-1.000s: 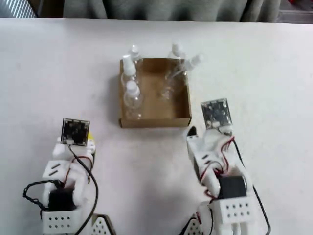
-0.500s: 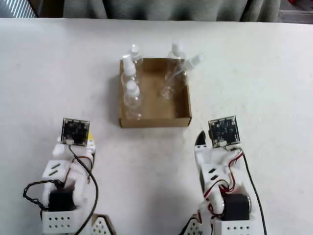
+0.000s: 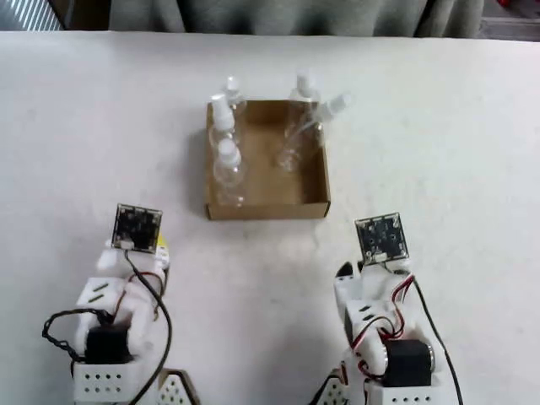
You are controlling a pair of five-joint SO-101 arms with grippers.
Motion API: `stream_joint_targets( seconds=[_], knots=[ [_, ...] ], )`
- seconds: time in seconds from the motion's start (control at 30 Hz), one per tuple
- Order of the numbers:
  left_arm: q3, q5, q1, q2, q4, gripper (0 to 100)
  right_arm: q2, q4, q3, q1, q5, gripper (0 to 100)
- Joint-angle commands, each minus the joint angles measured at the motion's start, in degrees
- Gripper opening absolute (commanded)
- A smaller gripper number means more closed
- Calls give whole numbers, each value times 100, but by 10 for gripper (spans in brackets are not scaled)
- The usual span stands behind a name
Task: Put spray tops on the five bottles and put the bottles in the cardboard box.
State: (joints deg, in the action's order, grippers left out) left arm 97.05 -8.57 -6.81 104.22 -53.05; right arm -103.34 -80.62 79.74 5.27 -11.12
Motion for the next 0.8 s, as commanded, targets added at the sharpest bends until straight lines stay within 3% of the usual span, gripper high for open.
stream_joint_targets(
  seconds=[0.0,0.23,0.53,0.77],
  knots=[
    [-9,-62,31,66,-563,20,4,-215,-26,-48,0,31],
    [-9,-53,31,66,-1354,20,4,-48,334,-48,0,29],
    [-9,-35,31,66,-1697,20,22,813,1758,-84,-18,29],
    [-9,-26,31,66,-2075,20,13,804,1714,-48,-18,29]
  ],
)
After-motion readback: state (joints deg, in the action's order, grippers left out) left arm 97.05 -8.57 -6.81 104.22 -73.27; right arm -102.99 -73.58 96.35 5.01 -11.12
